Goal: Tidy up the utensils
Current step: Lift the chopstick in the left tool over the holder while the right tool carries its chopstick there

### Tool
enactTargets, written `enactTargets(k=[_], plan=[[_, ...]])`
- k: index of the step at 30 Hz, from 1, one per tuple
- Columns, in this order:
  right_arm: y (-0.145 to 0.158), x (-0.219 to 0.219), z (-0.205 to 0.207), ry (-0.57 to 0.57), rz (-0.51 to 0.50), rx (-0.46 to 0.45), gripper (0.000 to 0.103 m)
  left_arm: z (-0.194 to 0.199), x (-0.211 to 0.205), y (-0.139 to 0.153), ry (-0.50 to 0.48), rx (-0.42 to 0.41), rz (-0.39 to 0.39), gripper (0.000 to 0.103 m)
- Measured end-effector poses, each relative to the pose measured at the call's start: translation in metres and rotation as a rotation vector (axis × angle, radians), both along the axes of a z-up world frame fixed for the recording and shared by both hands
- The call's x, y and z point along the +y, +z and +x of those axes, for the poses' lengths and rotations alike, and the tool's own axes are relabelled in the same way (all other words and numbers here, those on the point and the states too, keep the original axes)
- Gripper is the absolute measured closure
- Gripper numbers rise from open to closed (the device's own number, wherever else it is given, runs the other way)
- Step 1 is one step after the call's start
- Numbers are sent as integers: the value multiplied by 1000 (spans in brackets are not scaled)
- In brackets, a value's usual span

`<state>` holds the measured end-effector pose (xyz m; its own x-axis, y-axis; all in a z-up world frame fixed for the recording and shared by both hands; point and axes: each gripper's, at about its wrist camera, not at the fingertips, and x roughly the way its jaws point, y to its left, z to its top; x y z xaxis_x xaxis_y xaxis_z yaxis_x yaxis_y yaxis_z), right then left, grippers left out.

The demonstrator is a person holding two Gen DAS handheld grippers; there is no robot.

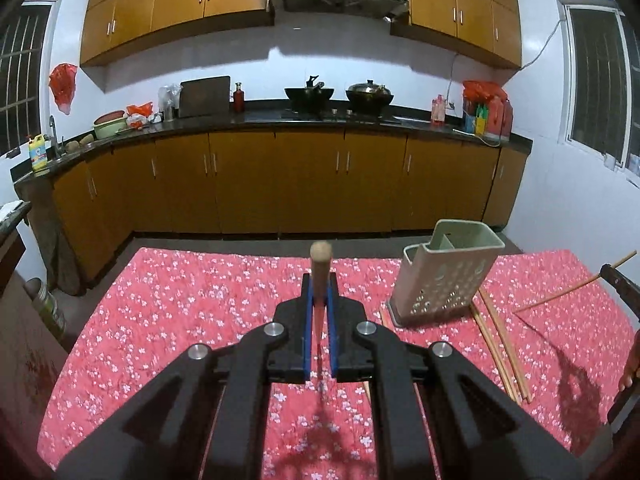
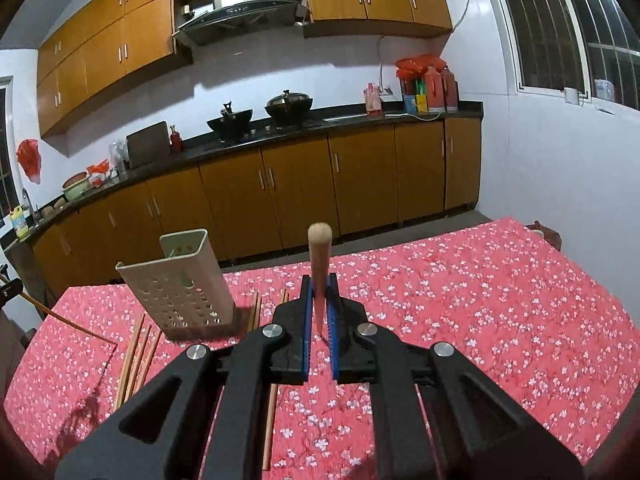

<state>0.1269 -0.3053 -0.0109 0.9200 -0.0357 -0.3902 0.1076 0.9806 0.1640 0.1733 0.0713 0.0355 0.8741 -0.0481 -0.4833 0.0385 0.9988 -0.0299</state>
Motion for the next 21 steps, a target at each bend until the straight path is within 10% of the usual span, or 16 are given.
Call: enactTargets(k=[21], plan=[[114, 36, 19, 169, 125, -321, 96, 13, -36, 129, -29, -401, -197, 96]])
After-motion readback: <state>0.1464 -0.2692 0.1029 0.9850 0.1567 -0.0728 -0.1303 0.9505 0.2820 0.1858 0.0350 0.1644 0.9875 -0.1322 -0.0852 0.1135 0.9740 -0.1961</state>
